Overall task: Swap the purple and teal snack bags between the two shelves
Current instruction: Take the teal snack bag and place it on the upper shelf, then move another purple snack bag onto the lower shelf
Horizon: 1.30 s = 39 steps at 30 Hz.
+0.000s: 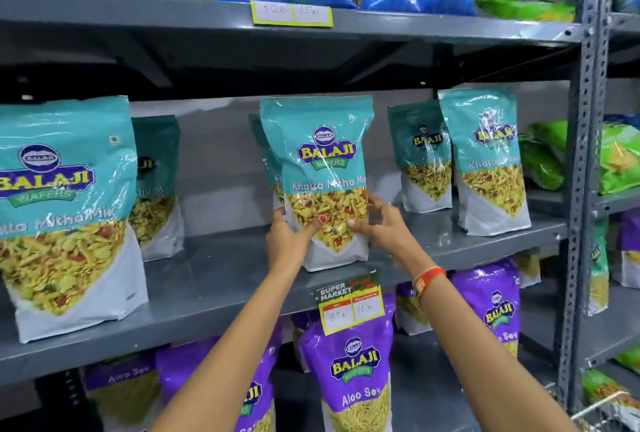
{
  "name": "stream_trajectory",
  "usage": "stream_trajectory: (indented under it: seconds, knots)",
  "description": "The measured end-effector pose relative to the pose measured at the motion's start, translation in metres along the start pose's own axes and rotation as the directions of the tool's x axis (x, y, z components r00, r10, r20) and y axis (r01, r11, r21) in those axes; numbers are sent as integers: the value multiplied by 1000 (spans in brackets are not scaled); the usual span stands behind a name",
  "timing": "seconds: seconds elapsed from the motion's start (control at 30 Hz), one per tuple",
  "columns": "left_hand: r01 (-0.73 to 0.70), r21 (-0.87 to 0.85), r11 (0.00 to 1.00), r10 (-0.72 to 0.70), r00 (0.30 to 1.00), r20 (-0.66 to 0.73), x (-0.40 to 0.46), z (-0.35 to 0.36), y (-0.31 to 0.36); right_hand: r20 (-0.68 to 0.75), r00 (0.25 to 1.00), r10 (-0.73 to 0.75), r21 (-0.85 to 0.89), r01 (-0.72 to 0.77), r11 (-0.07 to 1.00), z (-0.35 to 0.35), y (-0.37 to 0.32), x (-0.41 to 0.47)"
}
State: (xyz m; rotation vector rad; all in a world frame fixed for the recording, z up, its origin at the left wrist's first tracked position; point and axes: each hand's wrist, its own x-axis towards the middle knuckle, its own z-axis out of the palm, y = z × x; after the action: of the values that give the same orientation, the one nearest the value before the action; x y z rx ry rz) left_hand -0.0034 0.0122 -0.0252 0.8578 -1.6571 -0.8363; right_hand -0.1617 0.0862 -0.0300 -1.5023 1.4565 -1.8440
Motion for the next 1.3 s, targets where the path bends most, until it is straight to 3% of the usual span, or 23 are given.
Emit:
stream_trajectory:
  seconds: [0.17,0.3,0.37,0.47,0.57,0.63,0.7,0.77,0.83,0.93,1.07,1.3]
  knots:
    - [-1,56,998,0,1000,12,2,-1,-4,-2,1000,15,-1,-15,1000,1,7,3]
    - [-60,118,991,60,998,2,-18,-9,1,-252,965,-74,-179,29,983,17,8,-25]
    - [-144,59,988,148,986,-74,-40,-19,-2,-364,914,-177,-121,142,982,33,6,-51]
    - [-301,-100,948,282,944,-170,-88,-41,-26,-411,870,-271,-55,273,961,57,17,-96]
    - [-373,-34,927,342,880,-331,-134,-66,-81,-409,889,-206,28,238,971,88,45,-136]
    - [-277,-44,960,227,859,-459,-156,-81,-125,-321,936,-145,17,159,987,109,73,-161]
    - [-155,-86,984,85,840,-536,-172,-94,-164,-97,994,-41,-46,37,998,130,106,-181]
    - [-16,-108,994,-40,868,-495,-183,-106,-202,143,984,110,-102,-96,990,149,140,-196]
    - [105,-122,987,-146,906,-397,-188,-115,-234,248,939,237,-170,-199,965,169,174,-206]
    - [296,-186,937,-332,920,-210,-182,-124,-271,271,890,366,-249,-302,920,191,210,-208]
    - [629,-312,712,-645,761,64,-175,-132,-283,289,878,382,-239,-320,917,206,234,-205]
    - [673,-375,637,-655,730,198,-175,-137,-297,205,914,351,-161,-322,933,230,231,-203]
